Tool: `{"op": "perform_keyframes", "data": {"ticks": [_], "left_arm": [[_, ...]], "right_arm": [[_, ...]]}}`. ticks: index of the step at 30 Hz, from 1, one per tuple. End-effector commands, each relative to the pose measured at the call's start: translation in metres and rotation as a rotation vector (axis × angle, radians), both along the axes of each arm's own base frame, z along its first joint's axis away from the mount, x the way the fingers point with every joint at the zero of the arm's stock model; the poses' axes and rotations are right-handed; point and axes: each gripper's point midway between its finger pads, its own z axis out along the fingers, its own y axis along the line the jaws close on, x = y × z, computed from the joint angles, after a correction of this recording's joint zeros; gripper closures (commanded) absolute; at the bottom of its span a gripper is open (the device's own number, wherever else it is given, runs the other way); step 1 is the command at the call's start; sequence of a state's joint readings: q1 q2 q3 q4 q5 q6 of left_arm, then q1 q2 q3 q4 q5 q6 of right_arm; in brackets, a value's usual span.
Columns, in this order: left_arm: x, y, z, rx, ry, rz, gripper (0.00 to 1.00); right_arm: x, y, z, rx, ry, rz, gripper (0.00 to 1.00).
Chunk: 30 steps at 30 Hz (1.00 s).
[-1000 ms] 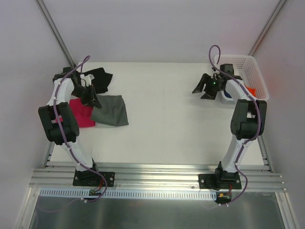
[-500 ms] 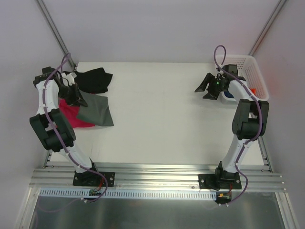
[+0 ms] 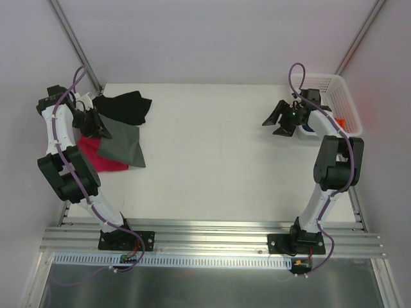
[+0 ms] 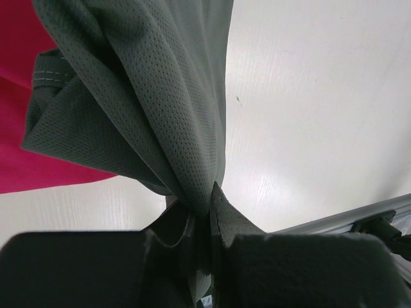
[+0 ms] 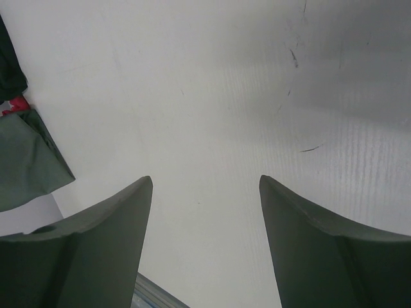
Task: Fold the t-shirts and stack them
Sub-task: Put the neatly folded tshirt into the corner of the board with the left arm
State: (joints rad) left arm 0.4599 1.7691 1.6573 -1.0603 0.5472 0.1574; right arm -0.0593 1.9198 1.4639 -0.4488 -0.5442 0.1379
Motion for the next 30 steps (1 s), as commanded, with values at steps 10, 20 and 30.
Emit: {"op": "perform_keyframes", "data": {"ticks": [10,20,30], "left_arm": [[0.004,0.017,0.023,0.037,-0.051,0.028,1.00],[-0.012,0.017,0.025,0.066,-0.010,0.015,1.00],[-0.020,0.030,0.027,0.126,0.005,0.055,1.00]], "right_arm": [[0.004,0.003,0.033,0.029,-0.084,-0.004,0.29],[0.006,0.004,0.035,0.040,-0.088,-0.010,0.29],[0.006,0.005,0.038,0.046,-0.094,-0.008,0.28]]}}
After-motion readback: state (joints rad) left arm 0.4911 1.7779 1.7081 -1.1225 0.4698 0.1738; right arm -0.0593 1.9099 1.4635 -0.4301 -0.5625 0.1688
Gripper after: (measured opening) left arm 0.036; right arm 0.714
